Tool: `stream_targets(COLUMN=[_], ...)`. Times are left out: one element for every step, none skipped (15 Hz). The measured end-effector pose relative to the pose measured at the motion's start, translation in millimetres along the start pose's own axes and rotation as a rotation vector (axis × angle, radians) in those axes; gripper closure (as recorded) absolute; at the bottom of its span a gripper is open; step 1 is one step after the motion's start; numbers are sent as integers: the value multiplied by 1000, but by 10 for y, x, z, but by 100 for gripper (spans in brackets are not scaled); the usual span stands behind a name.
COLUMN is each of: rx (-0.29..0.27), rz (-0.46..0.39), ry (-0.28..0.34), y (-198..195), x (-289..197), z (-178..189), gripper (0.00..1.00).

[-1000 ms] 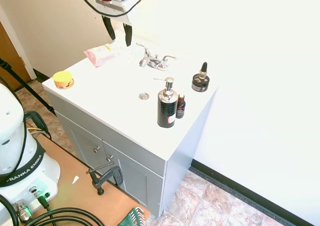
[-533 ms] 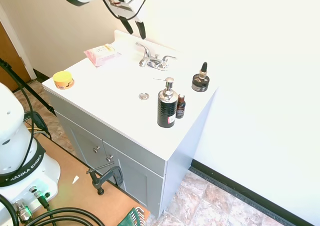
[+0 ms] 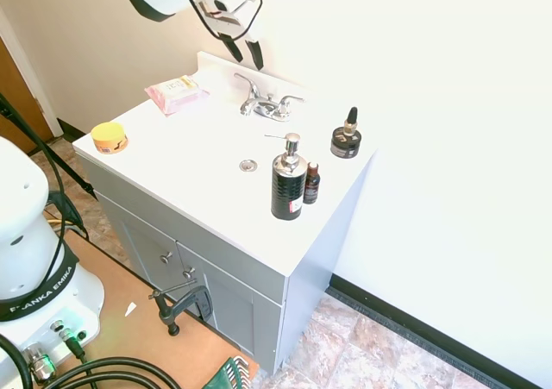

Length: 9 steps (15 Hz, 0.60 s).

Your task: Turn on the hot water

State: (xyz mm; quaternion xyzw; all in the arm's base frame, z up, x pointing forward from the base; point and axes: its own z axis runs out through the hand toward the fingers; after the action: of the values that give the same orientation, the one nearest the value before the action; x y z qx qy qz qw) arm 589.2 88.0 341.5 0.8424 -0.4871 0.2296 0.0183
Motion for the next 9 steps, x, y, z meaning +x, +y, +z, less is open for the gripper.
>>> stream_targets(rx=[-6, -13, -19, -25, -26, -25, -25, -25, -25], rz=[-7, -11, -15, -16, -16, -17, -17, -18, -17], ry=[-3, -6, -9, -10, -9, -9, -8, -8, -6], y=[-5, -3, 2, 9, 3, -5, -13, -23, -36], x=[-41, -74, -100, -110, -107, -108, -110, -116, -122], z=[37, 78, 119, 156, 174, 179, 183, 190, 204], gripper=[0, 0, 0, 0, 0, 0, 0, 0, 0])
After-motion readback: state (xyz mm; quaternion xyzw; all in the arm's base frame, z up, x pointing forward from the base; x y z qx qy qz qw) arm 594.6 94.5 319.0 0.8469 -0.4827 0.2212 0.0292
